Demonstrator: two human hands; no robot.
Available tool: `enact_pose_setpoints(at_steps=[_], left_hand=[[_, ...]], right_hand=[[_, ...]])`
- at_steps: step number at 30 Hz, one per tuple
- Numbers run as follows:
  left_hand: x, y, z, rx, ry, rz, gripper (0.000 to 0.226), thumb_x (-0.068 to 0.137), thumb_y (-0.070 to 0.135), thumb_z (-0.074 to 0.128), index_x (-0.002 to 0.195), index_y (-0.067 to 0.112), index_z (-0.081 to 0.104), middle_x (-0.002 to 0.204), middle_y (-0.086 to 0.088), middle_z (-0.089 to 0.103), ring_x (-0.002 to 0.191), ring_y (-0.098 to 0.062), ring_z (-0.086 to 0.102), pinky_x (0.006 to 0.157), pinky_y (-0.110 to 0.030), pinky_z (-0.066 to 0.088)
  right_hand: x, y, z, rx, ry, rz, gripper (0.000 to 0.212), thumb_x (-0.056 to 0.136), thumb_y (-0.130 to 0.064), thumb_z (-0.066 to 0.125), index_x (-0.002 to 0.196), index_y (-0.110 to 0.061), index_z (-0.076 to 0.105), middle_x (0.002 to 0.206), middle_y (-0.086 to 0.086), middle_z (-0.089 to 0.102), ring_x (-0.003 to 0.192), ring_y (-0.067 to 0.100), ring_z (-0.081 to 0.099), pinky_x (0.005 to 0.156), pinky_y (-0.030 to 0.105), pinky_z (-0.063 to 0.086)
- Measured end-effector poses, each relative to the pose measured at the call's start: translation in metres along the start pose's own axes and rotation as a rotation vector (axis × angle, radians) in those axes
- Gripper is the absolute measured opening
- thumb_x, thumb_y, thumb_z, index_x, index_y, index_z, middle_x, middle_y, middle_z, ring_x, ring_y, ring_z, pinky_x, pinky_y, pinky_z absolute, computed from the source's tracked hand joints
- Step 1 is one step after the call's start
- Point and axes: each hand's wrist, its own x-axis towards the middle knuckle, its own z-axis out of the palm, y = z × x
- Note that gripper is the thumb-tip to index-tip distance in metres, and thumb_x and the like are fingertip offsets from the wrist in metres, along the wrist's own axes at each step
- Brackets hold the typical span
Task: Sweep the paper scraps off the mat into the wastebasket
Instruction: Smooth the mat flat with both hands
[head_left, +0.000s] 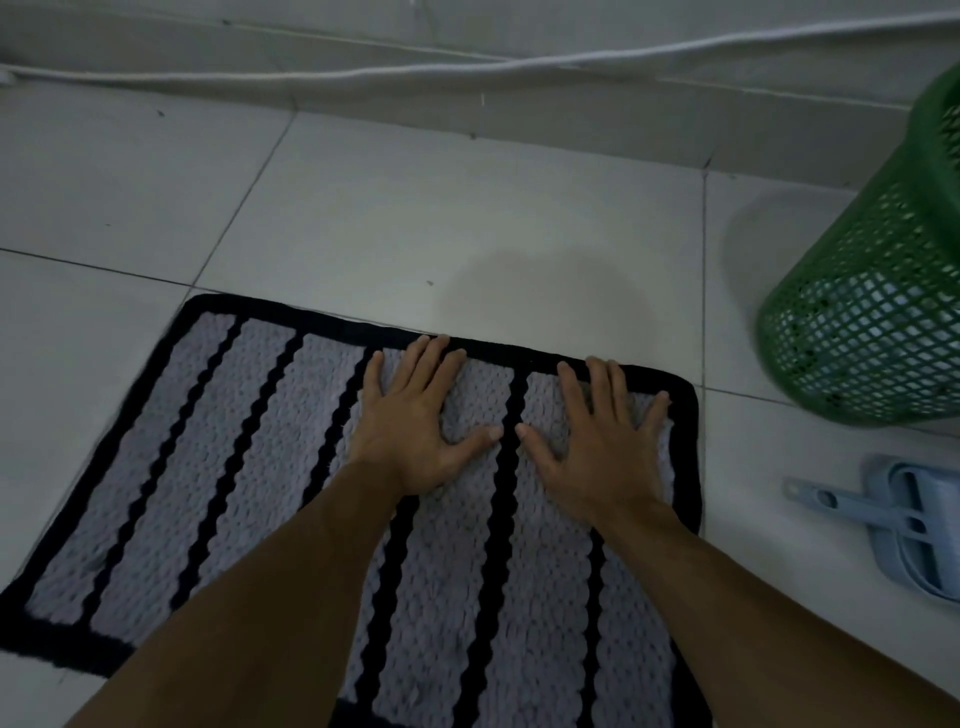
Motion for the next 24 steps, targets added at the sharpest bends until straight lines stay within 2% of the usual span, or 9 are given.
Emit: enact_pose_setpoints(at_steps=[3,5,8,11,16,24], left_hand=[[0.005,-0.018,-0.006,-0.076,0.067,-0.066,0.091,0.076,0.079,0.036,0.145,0.022,0.023,0.156,0.002,0.021,0.143,-0.013,0.011,0.116,-0.047,0.004],[0.013,-0.045,-0.016,-0.009,0.077,-0.189,0.094,0.074,0.082,0.028,0.145,0.021,0.023,0.155,-0.001,0.022,0.142,-0.017,0.013,0.115,-0.049,0.006],[0.028,-0.094,-0.035,0.114,-0.069,-0.308,0.106,0.066,0.09,0.022,0.147,0.021,0.013,0.158,-0.001,0.009,0.144,-0.017,0.003,0.113,-0.056,-0.001],[0.037,-0.127,-0.041,0.098,-0.214,-0.394,0.121,0.057,0.096,0.02,0.148,0.021,-0.006,0.158,-0.001,-0.011,0.143,-0.015,-0.013,0.115,-0.055,-0.006],[0.041,-0.134,-0.031,0.131,-0.129,-0.388,0.116,0.06,0.095,0.017,0.148,0.022,-0.005,0.159,-0.002,-0.008,0.143,-0.016,-0.013,0.115,-0.053,-0.005],[0.044,-0.135,-0.032,0.158,-0.152,-0.38,0.116,0.06,0.095,0.015,0.148,0.022,-0.006,0.158,-0.003,-0.01,0.143,-0.017,-0.013,0.115,-0.052,-0.006]], right_hand=[[0.001,0.002,0.001,-0.014,0.012,0.002,0.083,0.088,-0.077,0.013,0.153,-0.026,0.001,0.162,0.004,-0.002,0.148,0.022,-0.009,0.111,0.067,-0.007],[0.002,0.002,0.003,-0.026,0.015,0.003,0.083,0.088,-0.078,0.012,0.153,-0.027,0.001,0.162,0.005,-0.001,0.148,0.022,-0.008,0.111,0.067,-0.006],[0.004,0.002,0.004,-0.024,0.028,0.006,0.084,0.088,-0.077,0.014,0.153,-0.026,0.005,0.162,0.006,0.003,0.148,0.023,-0.004,0.111,0.067,-0.005],[0.005,0.003,0.005,-0.028,0.013,0.009,0.084,0.088,-0.078,0.014,0.153,-0.026,0.001,0.162,0.005,0.0,0.148,0.022,-0.007,0.112,0.067,-0.007],[0.007,0.004,0.004,-0.025,-0.003,0.013,0.083,0.088,-0.077,0.012,0.153,-0.027,-0.001,0.162,0.005,-0.003,0.148,0.021,-0.009,0.112,0.066,-0.009],[0.005,0.006,0.006,-0.031,0.003,0.015,0.083,0.088,-0.077,0.01,0.153,-0.027,-0.003,0.162,0.003,-0.005,0.147,0.02,-0.011,0.112,0.065,-0.011]])
